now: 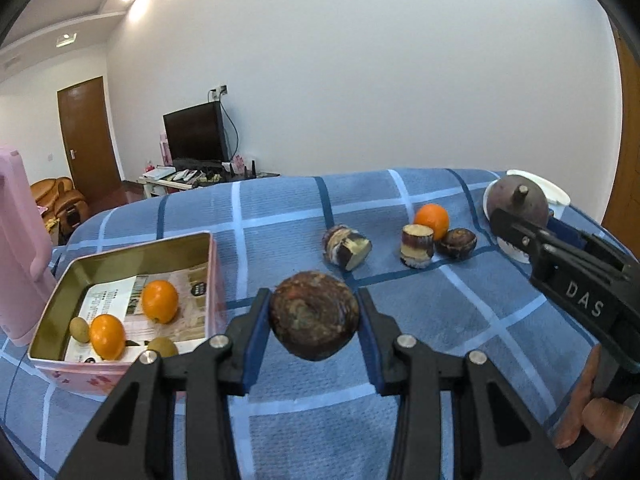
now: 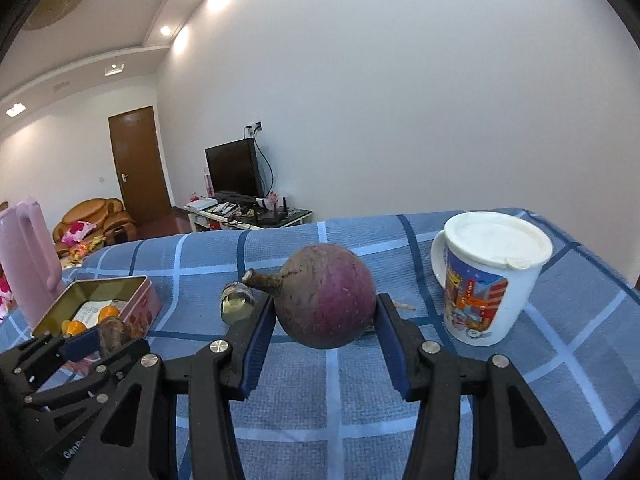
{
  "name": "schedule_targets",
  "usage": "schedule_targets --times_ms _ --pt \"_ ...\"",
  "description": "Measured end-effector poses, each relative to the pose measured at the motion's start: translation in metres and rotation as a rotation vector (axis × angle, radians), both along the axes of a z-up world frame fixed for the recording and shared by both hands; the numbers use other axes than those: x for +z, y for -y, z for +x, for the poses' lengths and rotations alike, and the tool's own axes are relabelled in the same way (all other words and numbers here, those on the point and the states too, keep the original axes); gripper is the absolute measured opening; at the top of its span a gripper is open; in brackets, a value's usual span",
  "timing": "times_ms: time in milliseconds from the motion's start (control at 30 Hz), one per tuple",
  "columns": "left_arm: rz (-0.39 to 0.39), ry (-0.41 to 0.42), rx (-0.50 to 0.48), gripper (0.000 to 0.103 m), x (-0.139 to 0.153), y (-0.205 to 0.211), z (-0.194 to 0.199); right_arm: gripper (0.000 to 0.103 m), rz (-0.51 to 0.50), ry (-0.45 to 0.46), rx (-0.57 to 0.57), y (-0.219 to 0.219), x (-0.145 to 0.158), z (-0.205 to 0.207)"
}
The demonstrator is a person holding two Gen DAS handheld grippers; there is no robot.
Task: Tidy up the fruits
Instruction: 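Carry both fruits over the tin box and lower them inside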
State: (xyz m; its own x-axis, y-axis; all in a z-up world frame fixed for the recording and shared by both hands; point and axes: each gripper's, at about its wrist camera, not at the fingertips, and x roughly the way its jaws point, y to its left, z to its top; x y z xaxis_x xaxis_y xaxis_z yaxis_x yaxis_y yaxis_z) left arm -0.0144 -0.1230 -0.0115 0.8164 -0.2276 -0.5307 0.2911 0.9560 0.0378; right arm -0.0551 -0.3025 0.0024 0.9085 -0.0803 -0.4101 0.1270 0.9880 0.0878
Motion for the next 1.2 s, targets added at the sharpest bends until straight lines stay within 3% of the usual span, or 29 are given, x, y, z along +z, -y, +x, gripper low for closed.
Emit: schedule_targets --times_ms 233,600,1200 --pt "-0.001 0.012 -0.014 0.043 0.0 -0.009 -0.007 0.053 -0.045 0.029 -0.032 -0.014 0.003 -0.025" --pt "-0.016 0.011 -0.028 0.043 0.0 -0.019 -0.016 0.053 -0.031 0.031 -0.054 -0.028 0.004 -0.046" --pt "0.045 0.046 0.001 0.043 0.001 -0.047 -0.001 0.053 -0.014 0.005 -0.037 -0.073 0.001 -0.025"
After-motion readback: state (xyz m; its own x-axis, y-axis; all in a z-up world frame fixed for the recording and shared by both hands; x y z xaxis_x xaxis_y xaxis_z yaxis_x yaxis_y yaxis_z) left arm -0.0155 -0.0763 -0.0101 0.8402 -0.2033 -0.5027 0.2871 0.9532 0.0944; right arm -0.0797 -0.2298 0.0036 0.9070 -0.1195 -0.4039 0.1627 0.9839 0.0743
